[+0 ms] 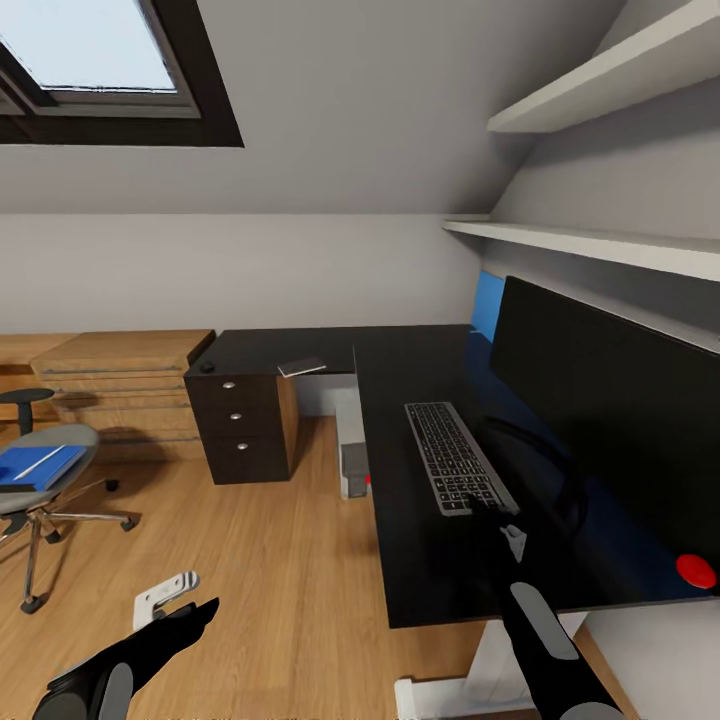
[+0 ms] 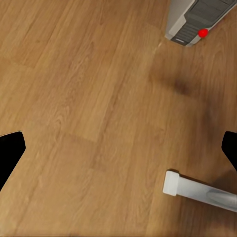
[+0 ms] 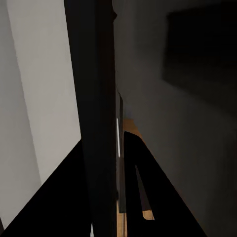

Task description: In the bedroom, organize the workspace by keeping the computer under the desk, ensuring the monitor is on the desk, placing the keyboard on the desk next to the monitor, placing the mouse on the desk next to the keyboard, moving the folder from the swivel chair onto the desk next to the mouse, stacking the notebook on top of the folder with the pen on top of the notebook, and positioning the swivel chair next to the desk.

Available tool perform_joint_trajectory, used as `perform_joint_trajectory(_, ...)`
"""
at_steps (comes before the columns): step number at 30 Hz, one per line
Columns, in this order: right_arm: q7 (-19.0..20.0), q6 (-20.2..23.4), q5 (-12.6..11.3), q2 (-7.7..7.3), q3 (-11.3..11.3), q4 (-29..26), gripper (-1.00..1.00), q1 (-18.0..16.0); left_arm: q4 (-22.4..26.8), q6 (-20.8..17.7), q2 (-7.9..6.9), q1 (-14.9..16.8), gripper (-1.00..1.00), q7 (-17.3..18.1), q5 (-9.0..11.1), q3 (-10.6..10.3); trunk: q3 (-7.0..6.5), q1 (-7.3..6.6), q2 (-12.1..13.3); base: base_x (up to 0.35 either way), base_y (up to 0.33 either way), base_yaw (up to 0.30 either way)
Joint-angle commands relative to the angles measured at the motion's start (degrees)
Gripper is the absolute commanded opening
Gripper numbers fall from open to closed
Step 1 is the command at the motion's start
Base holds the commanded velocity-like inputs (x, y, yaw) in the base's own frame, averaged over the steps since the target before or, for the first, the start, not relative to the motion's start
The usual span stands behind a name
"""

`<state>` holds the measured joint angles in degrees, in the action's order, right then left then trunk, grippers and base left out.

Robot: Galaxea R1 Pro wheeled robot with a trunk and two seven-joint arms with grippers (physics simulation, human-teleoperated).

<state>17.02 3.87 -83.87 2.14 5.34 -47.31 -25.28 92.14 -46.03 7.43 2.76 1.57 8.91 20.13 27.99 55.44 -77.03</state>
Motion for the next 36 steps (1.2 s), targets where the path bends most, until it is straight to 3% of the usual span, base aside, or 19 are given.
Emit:
perform_joint_trajectory(1, 0.38, 0.44, -0.72, 0.05, 0.2, 0.03, -1.0, -0.04, 0.05, -0.3, 0.05, 0.05, 1.0, 0.18, 0.23, 0.17, 0.06, -0.01, -0.03, -0.162, -0.132, 0.0)
perform_joint_trajectory(27, 0.38, 0.05, -0.69, 0.05, 0.2, 0.1, -1.0, -0.04, 0.11, -0.11, 0.04, 0.05, 1.0, 0.15, 0.23, 0.3, 0.06, -0.01, -0.03, -0.001, -0.111, 0.0)
perform_joint_trajectory(36, 0.38, 0.07, -0.69, 0.05, 0.2, 0.03, -1.0, -0.04, 0.27, -0.28, 0.13, 0.05, 1.0, 0.02, 0.23, 0.49, 1.67, 1.97, -3.64, 0.002, -0.003, 0.0)
